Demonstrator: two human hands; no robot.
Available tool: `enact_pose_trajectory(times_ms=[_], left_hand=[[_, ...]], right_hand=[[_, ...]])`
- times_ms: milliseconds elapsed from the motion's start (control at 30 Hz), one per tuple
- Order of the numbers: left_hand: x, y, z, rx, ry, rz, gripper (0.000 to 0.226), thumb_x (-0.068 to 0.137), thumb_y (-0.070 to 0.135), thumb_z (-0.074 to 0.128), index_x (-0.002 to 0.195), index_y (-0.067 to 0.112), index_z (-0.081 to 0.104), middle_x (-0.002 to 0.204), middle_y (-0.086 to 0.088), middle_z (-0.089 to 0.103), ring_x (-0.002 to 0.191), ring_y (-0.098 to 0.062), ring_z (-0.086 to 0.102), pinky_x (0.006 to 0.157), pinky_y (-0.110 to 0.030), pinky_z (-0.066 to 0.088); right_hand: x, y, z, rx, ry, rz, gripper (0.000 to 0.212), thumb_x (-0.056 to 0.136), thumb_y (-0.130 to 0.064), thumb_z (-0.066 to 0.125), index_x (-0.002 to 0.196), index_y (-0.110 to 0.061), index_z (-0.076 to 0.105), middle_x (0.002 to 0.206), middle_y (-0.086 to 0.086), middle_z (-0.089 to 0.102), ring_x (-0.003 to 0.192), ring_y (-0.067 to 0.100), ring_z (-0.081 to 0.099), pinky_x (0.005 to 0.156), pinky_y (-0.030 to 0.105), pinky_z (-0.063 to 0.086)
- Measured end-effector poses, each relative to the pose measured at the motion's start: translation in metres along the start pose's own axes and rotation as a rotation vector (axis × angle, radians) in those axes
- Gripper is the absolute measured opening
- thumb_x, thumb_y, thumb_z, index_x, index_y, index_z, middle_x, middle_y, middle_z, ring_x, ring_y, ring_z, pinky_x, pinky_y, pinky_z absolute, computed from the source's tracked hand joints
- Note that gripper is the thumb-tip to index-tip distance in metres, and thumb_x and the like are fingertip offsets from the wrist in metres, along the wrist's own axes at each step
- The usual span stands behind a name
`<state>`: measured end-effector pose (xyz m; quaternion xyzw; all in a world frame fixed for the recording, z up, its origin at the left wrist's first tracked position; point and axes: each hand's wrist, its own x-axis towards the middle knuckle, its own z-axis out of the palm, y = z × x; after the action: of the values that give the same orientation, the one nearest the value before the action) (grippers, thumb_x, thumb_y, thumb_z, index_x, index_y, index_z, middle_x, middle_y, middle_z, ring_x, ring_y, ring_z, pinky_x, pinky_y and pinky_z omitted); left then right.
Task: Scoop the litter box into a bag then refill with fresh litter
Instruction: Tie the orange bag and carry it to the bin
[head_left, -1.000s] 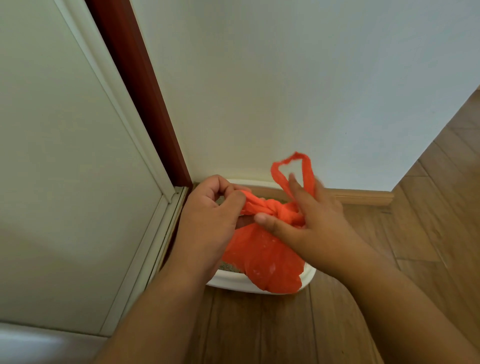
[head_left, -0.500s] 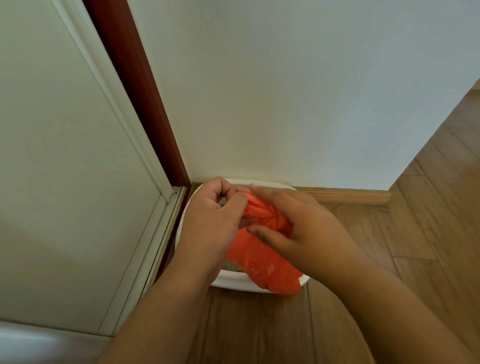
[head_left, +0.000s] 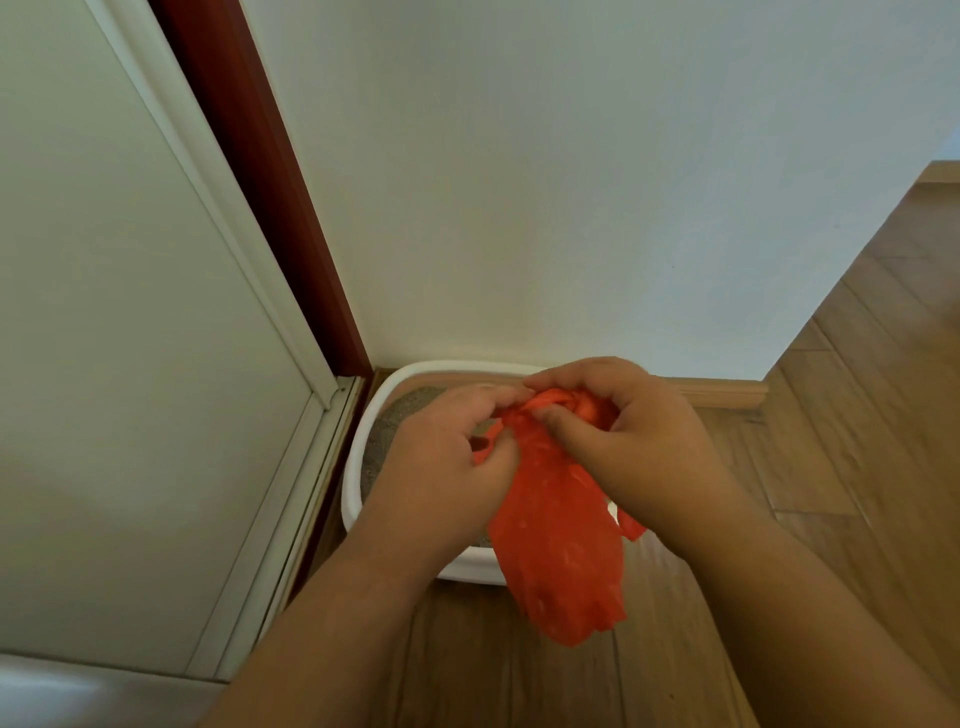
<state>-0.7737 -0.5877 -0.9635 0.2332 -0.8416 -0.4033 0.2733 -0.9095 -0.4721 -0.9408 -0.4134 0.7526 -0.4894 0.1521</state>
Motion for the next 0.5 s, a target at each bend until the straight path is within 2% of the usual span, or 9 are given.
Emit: enact_pose_trajectory(times_ms=[100, 200, 267, 333, 400, 500], left_hand=[[-0.003, 0.002, 0.001, -0.035, -0.2, -0.096, 0.053, 0.091, 0.036, 0.051, 0.144, 0.039, 0.057, 0.138, 0.021, 0.06, 0.127, 0.003, 0.055, 0.106, -0.032, 0.053], [-0.006, 0.001, 0.001, -0.08, -0.342, -0.15, 0.067, 0.089, 0.038, 0.057, 0.153, 0.046, 0.041, 0.15, 0.025, 0.047, 0.134, 0.005, 0.048, 0.11, -0.03, 0.049], [-0.006, 0.001, 0.001, -0.063, -0.367, -0.112, 0.074, 0.089, 0.029, 0.068, 0.154, 0.047, 0.037, 0.15, 0.028, 0.043, 0.135, 0.01, 0.044, 0.11, -0.022, 0.045], [-0.006, 0.0, 0.002, -0.069, -0.368, -0.092, 0.083, 0.085, 0.032, 0.08, 0.153, 0.051, 0.034, 0.149, 0.029, 0.043, 0.135, 0.011, 0.043, 0.108, -0.02, 0.042], [-0.006, -0.003, 0.002, -0.075, -0.37, -0.133, 0.1, 0.075, 0.046, 0.089, 0.152, 0.056, 0.026, 0.15, 0.028, 0.04, 0.137, 0.008, 0.041, 0.108, -0.025, 0.043], [-0.007, -0.006, 0.002, 0.016, -0.398, -0.165, 0.13, 0.06, 0.056, 0.095, 0.152, 0.065, 0.004, 0.161, 0.025, 0.022, 0.145, -0.002, 0.032, 0.115, -0.037, 0.04]], right_hand=[[-0.002, -0.002, -0.003, -0.028, -0.074, 0.057, 0.035, 0.076, -0.044, 0.084, 0.108, -0.041, 0.07, 0.106, -0.02, 0.064, 0.097, -0.004, 0.062, 0.08, 0.02, 0.055], [-0.001, -0.002, -0.006, -0.066, -0.094, 0.109, 0.037, 0.075, -0.032, 0.087, 0.106, -0.04, 0.067, 0.099, -0.018, 0.066, 0.088, -0.003, 0.064, 0.074, 0.02, 0.057], [0.0, -0.001, -0.008, -0.102, -0.053, 0.098, 0.03, 0.079, -0.026, 0.084, 0.101, -0.038, 0.067, 0.095, -0.016, 0.068, 0.086, 0.0, 0.064, 0.07, 0.021, 0.054], [0.001, -0.001, -0.009, -0.128, -0.003, 0.073, 0.023, 0.082, -0.027, 0.082, 0.097, -0.037, 0.068, 0.091, -0.016, 0.069, 0.085, 0.001, 0.064, 0.068, 0.02, 0.051], [0.001, -0.002, -0.01, -0.099, 0.045, 0.061, 0.018, 0.082, -0.03, 0.081, 0.091, -0.038, 0.068, 0.084, -0.018, 0.068, 0.08, 0.0, 0.064, 0.066, 0.02, 0.051], [0.0, -0.007, -0.013, 0.019, 0.069, 0.069, 0.016, 0.082, -0.031, 0.081, 0.087, -0.038, 0.068, 0.084, -0.022, 0.067, 0.078, 0.0, 0.065, 0.065, 0.024, 0.058]])
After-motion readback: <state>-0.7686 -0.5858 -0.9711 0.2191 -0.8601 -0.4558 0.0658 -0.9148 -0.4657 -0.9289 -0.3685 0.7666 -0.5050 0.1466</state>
